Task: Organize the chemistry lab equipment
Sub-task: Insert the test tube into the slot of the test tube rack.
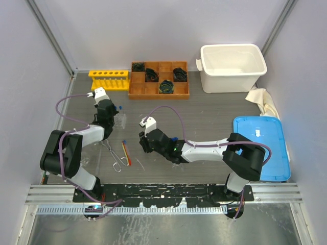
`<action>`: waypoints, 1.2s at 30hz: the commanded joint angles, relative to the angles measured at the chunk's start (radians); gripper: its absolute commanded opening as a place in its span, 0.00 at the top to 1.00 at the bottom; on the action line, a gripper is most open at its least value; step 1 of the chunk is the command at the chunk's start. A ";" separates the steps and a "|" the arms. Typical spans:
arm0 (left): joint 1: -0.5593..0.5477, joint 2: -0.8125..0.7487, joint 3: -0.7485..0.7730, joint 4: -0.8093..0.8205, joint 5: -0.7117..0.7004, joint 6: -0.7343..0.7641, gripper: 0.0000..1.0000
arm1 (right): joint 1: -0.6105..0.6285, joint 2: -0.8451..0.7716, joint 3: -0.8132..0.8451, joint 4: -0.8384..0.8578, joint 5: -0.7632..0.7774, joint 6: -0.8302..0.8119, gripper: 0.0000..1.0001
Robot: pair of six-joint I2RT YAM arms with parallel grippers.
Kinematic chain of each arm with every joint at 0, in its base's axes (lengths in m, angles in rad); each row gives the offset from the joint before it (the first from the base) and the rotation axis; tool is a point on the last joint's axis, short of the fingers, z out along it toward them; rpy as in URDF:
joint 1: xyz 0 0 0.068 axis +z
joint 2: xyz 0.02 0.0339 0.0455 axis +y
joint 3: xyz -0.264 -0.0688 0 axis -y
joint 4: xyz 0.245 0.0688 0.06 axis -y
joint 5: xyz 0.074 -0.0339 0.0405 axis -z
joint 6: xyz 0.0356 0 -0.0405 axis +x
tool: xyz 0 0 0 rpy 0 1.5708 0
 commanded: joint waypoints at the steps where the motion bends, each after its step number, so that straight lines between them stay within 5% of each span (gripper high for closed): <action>1: -0.004 0.005 0.050 -0.001 0.023 0.017 0.84 | -0.006 -0.018 -0.001 0.052 0.000 0.006 0.67; 11: -0.006 -0.033 0.054 -0.047 0.005 -0.006 0.63 | -0.006 -0.015 0.003 0.051 -0.009 0.011 0.67; 17: -0.007 -0.145 0.084 -0.274 -0.013 -0.118 0.55 | -0.006 -0.019 0.035 -0.001 -0.034 0.015 0.65; 23: -0.007 -0.326 0.107 -0.593 0.099 -0.270 0.55 | -0.006 -0.007 0.112 -0.129 -0.052 0.032 0.64; 29: -0.008 -0.490 -0.037 -0.660 0.321 -0.397 0.56 | -0.006 0.099 0.287 -0.279 -0.130 0.050 0.64; 36: -0.008 -0.710 -0.102 -0.878 0.363 -0.377 0.56 | -0.004 0.236 0.440 -0.359 -0.207 0.094 0.65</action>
